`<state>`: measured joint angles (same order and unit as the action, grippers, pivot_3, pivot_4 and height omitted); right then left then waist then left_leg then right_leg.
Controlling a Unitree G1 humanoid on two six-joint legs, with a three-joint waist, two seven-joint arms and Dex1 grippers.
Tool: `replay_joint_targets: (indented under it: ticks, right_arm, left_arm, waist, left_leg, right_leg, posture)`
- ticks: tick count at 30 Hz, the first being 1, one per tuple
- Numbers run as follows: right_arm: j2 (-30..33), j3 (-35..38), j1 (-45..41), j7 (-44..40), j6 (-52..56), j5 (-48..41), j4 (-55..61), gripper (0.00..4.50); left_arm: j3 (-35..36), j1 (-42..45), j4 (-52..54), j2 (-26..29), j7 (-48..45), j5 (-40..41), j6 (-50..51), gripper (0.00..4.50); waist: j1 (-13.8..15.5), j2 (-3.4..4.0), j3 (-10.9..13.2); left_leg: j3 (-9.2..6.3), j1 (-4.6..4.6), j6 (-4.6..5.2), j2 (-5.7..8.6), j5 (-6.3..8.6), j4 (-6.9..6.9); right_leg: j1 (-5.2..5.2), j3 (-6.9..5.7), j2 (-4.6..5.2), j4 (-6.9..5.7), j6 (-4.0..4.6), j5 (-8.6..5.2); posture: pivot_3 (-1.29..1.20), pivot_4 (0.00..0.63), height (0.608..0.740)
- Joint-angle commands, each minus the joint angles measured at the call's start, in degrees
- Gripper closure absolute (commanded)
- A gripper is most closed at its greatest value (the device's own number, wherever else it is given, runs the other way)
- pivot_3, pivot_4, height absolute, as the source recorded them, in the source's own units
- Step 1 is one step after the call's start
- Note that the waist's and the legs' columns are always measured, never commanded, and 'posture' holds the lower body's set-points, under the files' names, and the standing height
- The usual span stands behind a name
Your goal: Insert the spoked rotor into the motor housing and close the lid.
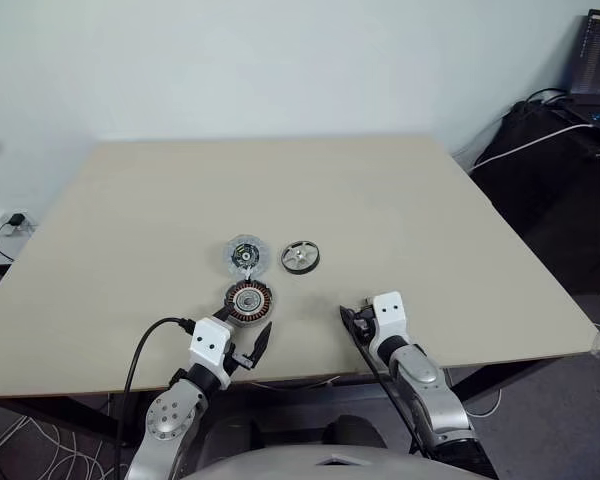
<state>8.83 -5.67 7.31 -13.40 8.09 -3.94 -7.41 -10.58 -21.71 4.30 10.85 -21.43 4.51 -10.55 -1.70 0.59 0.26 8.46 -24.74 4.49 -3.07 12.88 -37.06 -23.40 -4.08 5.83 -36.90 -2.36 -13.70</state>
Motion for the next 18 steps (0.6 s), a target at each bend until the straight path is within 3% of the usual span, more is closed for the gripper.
replay_joint_targets:
  ticks: [1,6,18]
  right_arm:
    - [-0.09,-0.12,1.37,-0.34,1.27,0.13,1.79,2.22]
    - [0.2,0.18,3.12,-0.42,1.93,0.09,4.93,3.79]
    - [2.03,-4.61,2.71,-4.14,7.55,0.73,17.9,3.8]
  left_arm:
    - [-0.02,0.4,1.6,-0.11,-0.04,-0.02,-0.97,0.0]
    - [-0.34,0.48,2.18,-0.16,0.15,-0.23,-0.47,0.0]
    - [-0.45,0.21,2.56,0.04,0.41,-0.32,-0.54,0.0]
  waist:
    - [0.09,0.0,0.0]
    - [0.39,0.02,0.02]
    - [0.21,0.23,0.37]
  left_leg:
    - [0.0,-0.01,-0.02,0.0,0.0,0.03]
    - [0.0,-0.04,-0.08,0.0,0.03,0.05]
    - [-0.03,-0.05,-0.08,0.01,0.04,0.08]
  right_leg:
    - [-0.02,0.0,-0.01,0.03,0.0,-0.01]
    - [-0.04,0.03,-0.02,0.12,0.03,-0.06]
    - [-0.14,0.04,0.01,0.08,0.0,-0.07]
  posture:
    - [0.0,0.0,0.74]
    - [0.0,0.0,0.74]
    - [0.0,0.0,0.74]
